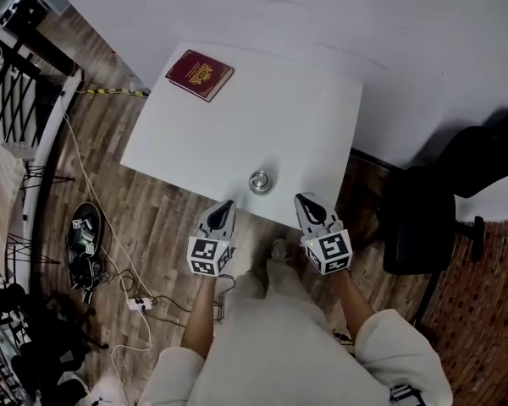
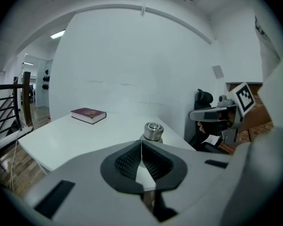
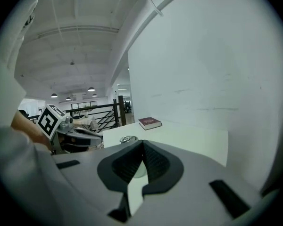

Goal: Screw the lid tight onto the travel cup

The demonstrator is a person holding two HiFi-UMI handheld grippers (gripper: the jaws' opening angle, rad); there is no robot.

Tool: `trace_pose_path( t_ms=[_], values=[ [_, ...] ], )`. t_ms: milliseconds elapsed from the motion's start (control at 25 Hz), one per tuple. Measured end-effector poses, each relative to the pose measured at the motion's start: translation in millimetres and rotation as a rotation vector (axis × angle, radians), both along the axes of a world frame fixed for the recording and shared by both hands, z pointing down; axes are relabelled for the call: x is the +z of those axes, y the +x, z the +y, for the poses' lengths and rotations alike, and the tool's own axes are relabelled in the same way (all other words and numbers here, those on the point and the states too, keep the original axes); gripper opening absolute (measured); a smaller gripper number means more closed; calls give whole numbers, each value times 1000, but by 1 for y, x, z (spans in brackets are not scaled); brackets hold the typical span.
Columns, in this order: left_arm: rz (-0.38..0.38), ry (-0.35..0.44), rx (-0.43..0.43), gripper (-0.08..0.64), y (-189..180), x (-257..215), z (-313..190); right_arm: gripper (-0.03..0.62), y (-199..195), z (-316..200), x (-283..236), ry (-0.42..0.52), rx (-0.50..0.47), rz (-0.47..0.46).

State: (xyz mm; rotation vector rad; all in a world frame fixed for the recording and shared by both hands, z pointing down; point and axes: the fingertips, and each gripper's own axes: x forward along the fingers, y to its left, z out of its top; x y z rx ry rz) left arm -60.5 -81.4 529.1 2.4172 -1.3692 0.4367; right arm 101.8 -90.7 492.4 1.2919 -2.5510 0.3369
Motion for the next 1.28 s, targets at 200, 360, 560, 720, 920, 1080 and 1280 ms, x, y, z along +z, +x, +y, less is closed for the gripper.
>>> trace_pose_path(
  t_ms=[200, 360, 560, 720, 920, 1080, 1280],
  values=[
    [-1, -7, 36, 9, 0, 15, -3, -2, -9, -4, 9, -10, -12, -21],
    [1, -11, 72, 8, -1, 28, -8, -2, -20, -7, 16, -10, -26, -27],
    [27, -18, 90, 9, -2, 44, -9, -2, -28, -6, 27, -17, -23, -26],
    [36, -18, 94, 9, -3, 55, -12, 15, -39, -6, 35, -15, -59, -32],
    [58, -31, 138, 123, 1, 71, -13, 258, -53, -9, 47, -17, -128, -30],
    [57, -32, 187, 257, 7, 80, -13, 363, -57, -11, 58, -9, -147, -19],
    [51, -4, 238, 311, 21, 87, -20, 402, -61, -19, 64, -8, -166, -20]
  ],
)
